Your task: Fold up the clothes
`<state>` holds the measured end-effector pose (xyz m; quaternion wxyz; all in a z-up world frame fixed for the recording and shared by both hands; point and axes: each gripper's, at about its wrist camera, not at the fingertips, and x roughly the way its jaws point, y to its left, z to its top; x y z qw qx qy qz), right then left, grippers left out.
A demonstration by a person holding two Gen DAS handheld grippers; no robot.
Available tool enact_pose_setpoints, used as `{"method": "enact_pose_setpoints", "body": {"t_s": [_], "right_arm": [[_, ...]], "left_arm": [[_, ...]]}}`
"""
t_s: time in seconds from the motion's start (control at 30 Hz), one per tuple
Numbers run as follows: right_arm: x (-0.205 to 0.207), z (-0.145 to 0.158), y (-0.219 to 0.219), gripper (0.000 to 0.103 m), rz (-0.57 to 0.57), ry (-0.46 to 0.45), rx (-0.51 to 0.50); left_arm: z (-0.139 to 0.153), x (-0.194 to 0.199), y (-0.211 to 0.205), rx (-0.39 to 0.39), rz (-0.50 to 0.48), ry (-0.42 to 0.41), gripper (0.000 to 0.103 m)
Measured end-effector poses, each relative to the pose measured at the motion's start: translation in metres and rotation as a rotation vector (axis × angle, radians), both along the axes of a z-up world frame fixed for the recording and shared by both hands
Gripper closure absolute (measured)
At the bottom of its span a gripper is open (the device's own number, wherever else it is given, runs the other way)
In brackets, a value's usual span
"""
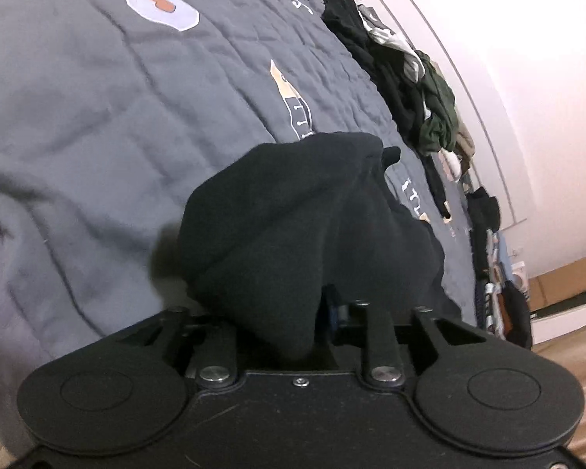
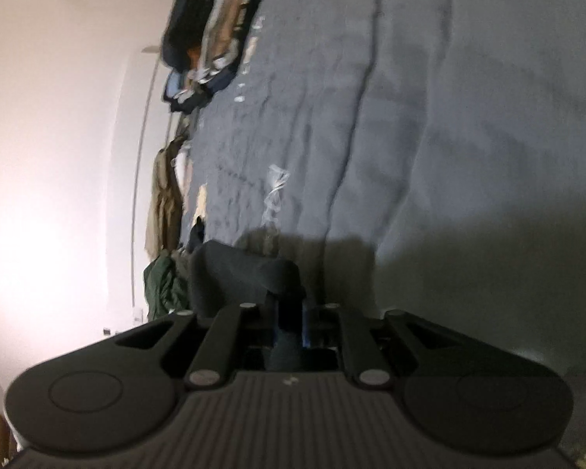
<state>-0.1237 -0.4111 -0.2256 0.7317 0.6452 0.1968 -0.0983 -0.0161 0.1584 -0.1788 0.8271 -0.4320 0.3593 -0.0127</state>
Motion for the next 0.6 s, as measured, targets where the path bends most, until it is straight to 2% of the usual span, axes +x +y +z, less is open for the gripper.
{"method": "enact_pose_setpoints", "body": {"t_s": [0.1, 0.17, 0.23, 0.3, 0.33, 0.4, 0.47, 0.53, 0.6], "right_arm": [[-0.010, 0.011, 0.003, 0.088, 0.031, 0.000, 0.017], [-0.020, 0.012, 0.000, 0.082, 0.015, 0.007, 0.050], [-0.029, 0.009, -0.005, 0.072, -0.003, 0.016, 0.093], [-0.038, 0.008, -0.009, 0.068, -0.022, 0.029, 0.114], [-0.040, 0.008, -0.010, 0.063, -0.024, 0.036, 0.115], [-0.043, 0.005, -0.009, 0.061, -0.016, 0.044, 0.137], [-0.043, 0.000, -0.005, 0.061, 0.010, 0.033, 0.180], [-0.041, -0.001, 0.002, 0.061, 0.033, 0.032, 0.190], [-0.037, -0.004, 0.009, 0.060, 0.055, 0.021, 0.215]], "left_arm": [[0.003, -0.009, -0.006, 0.008, -0.011, -0.004, 0.051], [0.006, -0.015, -0.011, 0.018, -0.021, -0.006, 0.050], [0.012, -0.017, -0.019, 0.057, -0.049, -0.009, 0.041], [0.017, -0.020, -0.026, 0.081, -0.075, -0.016, 0.040], [0.020, -0.021, -0.031, 0.094, -0.091, -0.020, 0.036], [0.024, -0.021, -0.047, 0.125, -0.152, -0.036, 0.035], [0.032, -0.023, -0.067, 0.194, -0.210, -0.071, 0.035], [0.039, -0.033, -0.089, 0.326, -0.231, -0.121, 0.035], [0.042, -0.037, -0.103, 0.408, -0.250, -0.153, 0.034]]}}
